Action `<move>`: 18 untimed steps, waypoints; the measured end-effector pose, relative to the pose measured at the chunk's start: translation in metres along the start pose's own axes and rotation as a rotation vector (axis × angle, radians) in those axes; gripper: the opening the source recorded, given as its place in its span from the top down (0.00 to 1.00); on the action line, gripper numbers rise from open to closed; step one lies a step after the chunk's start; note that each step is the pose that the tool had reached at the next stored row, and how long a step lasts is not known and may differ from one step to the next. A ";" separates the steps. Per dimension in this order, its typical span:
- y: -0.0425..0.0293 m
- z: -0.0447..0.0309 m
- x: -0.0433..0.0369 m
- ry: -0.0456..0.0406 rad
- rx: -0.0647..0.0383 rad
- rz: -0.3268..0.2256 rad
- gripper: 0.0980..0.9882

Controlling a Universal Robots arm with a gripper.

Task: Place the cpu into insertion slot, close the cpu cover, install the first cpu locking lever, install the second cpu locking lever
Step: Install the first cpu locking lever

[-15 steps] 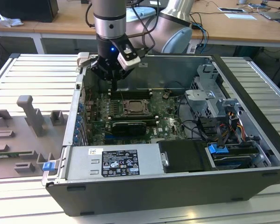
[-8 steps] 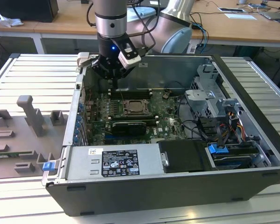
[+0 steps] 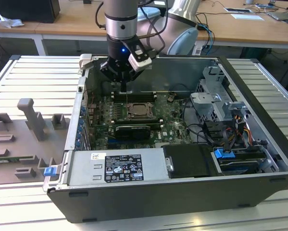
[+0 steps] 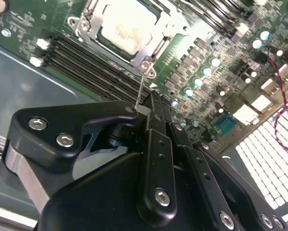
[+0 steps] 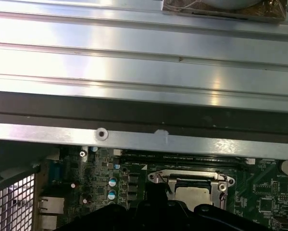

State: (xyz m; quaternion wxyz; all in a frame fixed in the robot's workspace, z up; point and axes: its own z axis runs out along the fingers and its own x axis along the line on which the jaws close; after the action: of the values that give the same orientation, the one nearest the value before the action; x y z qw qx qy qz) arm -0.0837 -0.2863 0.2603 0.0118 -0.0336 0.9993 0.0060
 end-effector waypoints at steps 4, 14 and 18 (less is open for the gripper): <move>-0.0003 0.0004 -0.0035 -0.0002 0.000 0.000 0.99; -0.0004 0.0013 -0.0052 -0.0001 0.000 0.000 0.99; -0.0005 0.0015 -0.0065 -0.0001 0.000 0.000 0.99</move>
State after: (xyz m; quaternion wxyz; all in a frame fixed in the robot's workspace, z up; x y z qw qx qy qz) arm -0.0771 -0.2863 0.2590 0.0118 -0.0336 0.9993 0.0060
